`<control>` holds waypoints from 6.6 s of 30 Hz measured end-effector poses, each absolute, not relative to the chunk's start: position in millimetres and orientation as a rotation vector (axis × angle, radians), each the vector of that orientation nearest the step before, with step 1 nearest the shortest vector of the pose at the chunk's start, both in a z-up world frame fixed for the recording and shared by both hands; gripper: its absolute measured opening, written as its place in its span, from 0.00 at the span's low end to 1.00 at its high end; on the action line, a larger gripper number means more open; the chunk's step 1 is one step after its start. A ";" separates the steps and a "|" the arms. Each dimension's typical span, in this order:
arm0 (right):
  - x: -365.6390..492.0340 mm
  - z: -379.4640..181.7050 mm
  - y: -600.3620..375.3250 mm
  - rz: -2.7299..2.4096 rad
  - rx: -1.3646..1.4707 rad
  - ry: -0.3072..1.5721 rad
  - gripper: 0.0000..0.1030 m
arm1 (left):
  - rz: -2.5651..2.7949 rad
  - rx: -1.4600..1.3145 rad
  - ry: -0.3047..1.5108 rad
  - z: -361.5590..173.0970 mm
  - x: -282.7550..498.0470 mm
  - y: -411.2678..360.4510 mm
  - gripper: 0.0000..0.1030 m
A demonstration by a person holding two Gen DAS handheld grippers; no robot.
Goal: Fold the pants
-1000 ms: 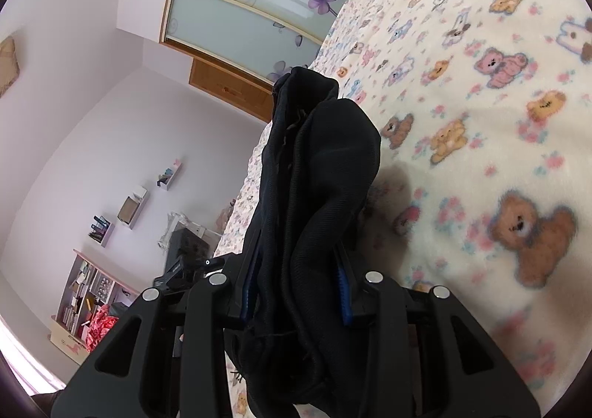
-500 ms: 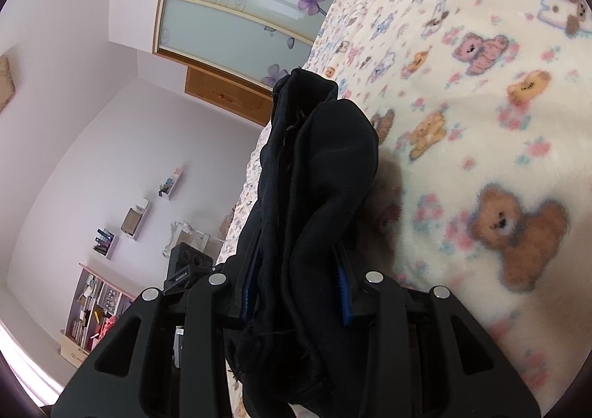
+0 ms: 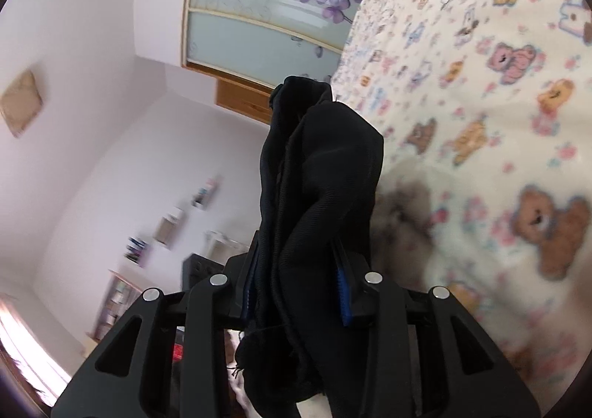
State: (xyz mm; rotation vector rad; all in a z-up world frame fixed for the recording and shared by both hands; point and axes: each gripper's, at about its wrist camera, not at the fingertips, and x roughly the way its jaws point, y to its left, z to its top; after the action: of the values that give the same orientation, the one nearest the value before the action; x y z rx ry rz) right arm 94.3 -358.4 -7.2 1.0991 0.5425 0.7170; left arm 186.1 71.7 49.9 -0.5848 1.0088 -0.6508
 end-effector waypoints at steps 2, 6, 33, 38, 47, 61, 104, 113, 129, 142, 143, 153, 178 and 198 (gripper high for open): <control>99.9 -0.4 -360.9 0.730 1.109 0.537 0.34 | -0.659 -0.564 0.970 62.9 184.5 67.5 0.12; 120.9 24.4 -371.4 0.725 1.083 0.522 0.34 | -0.669 -0.539 0.899 84.1 191.6 52.7 0.12; 151.3 22.3 -419.5 0.214 0.852 0.606 0.51 | -0.419 -0.669 0.777 43.6 239.4 53.6 0.65; 129.5 65.8 -394.4 0.307 0.763 0.442 0.76 | -0.560 -0.573 0.709 77.9 219.6 18.2 0.83; 147.3 52.5 -368.1 0.368 0.738 0.571 0.91 | -0.626 -0.503 0.828 48.6 217.2 -36.4 0.84; 155.1 1.6 -373.3 0.368 0.778 0.618 0.91 | -0.581 -0.343 0.795 3.5 225.1 -53.0 0.85; -42.2 24.7 -240.1 -0.108 0.049 0.424 0.99 | -0.182 -0.036 0.538 19.0 2.4 -34.4 0.98; -38.5 22.1 -241.1 -0.129 0.051 0.449 0.99 | -0.154 -0.022 0.606 9.3 10.7 -32.7 0.98; -36.2 19.1 -244.3 -0.130 0.072 0.472 0.99 | -0.176 0.018 0.628 5.1 11.6 -40.7 0.98; -34.2 16.4 -244.3 -0.125 0.071 0.481 0.99 | -0.166 0.021 0.641 3.6 15.4 -39.0 0.98; -34.3 16.3 -244.1 -0.125 0.072 0.481 0.99 | -0.166 0.023 0.641 3.4 15.2 -39.1 0.98; -34.1 15.9 -243.9 -0.125 0.071 0.483 0.99 | -0.166 0.026 0.643 3.1 16.2 -39.6 0.98; -34.0 12.2 -241.0 -0.120 0.069 0.488 0.99 | -0.158 0.034 0.647 0.6 17.7 -38.6 0.98; -32.6 10.1 -245.7 -0.107 0.076 0.508 0.99 | -0.154 0.031 0.625 3.4 15.2 -37.9 0.98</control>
State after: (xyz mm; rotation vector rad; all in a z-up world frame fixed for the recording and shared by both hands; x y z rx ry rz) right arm -32.6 -245.7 10.1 0.0758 0.5079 -0.1068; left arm 15.2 -37.9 3.4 0.0305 0.6251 -0.1545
